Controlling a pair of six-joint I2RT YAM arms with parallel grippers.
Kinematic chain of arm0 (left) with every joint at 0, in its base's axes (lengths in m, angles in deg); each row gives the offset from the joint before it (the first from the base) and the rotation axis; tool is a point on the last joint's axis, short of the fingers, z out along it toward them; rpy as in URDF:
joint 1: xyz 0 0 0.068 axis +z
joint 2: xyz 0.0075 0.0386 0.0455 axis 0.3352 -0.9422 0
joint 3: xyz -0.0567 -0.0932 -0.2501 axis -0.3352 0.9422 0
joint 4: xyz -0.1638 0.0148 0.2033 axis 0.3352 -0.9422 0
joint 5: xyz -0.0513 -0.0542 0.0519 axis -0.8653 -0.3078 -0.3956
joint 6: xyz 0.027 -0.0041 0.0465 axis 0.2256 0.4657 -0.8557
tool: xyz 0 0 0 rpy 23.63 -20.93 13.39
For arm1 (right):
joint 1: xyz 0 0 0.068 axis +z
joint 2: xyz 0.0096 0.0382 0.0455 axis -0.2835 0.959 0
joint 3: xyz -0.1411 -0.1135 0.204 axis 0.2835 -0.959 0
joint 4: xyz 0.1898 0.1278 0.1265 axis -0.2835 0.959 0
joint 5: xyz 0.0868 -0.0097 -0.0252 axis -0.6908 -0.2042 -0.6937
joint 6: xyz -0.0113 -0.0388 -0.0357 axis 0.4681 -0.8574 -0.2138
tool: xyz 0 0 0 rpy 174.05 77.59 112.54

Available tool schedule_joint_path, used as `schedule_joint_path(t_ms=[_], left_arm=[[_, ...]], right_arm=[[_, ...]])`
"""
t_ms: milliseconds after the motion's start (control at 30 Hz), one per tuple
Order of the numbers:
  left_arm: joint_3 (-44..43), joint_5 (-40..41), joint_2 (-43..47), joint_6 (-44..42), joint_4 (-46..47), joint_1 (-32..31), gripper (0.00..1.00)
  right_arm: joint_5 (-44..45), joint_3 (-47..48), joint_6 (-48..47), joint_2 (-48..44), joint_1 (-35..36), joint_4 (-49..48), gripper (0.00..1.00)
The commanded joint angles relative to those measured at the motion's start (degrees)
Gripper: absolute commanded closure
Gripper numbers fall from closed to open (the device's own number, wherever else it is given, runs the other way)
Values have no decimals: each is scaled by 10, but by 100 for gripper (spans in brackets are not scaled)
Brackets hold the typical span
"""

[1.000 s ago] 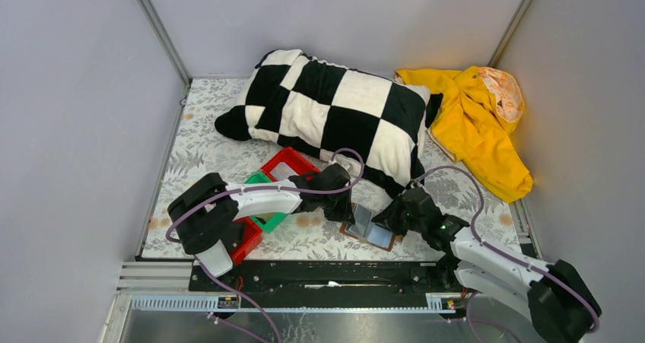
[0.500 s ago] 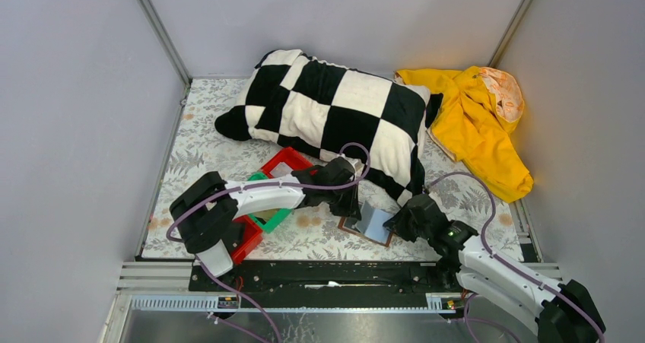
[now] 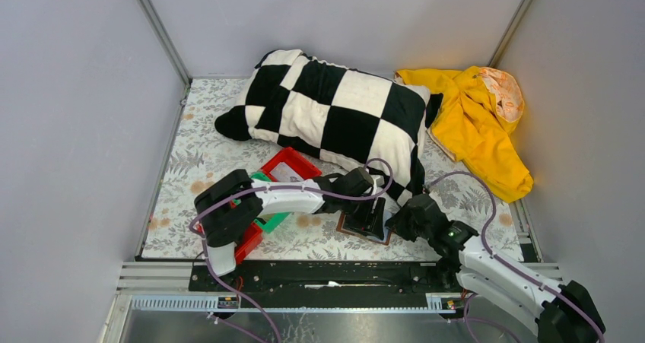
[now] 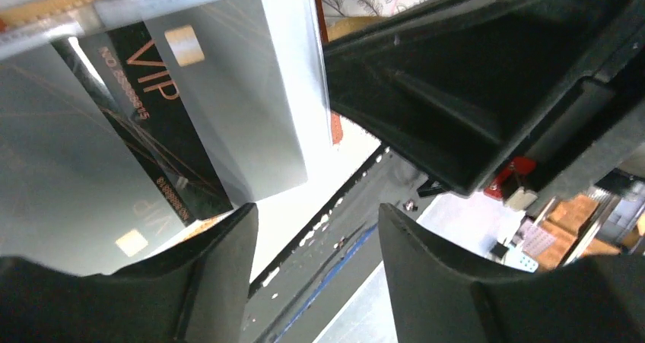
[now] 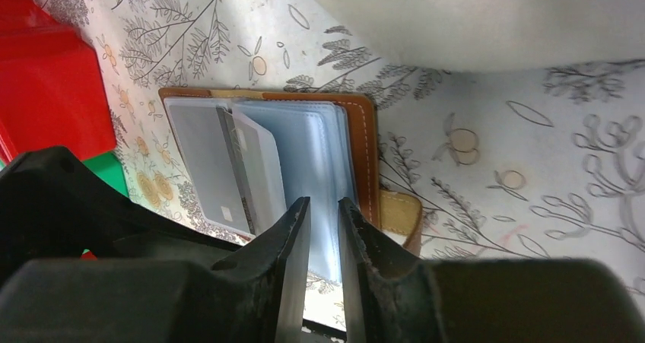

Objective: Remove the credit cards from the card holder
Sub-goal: Remove the credit card from the card holder.

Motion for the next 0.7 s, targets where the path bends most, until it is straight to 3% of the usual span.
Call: schedule_joint_path(t_ms=[0,133,267,433,667], left_arm=[[-41,-29,31,-24,-10,-1,29],[-70,38,75,-58,-92,3,28],[-57,67,88,-47,-106,22,35],[-24,76,83,-19,-80,37,44],[10,69,67,20,-20,54,41]], right_arm=[[45,0,-10,-58,-2,97,72],[55,11,-20,-122,-2,126,71],[53,44,-52,-138,-2,116,69],[39,88,-83,-92,-2,91,69],[-27,71,-81,-4,-2,-2,70]])
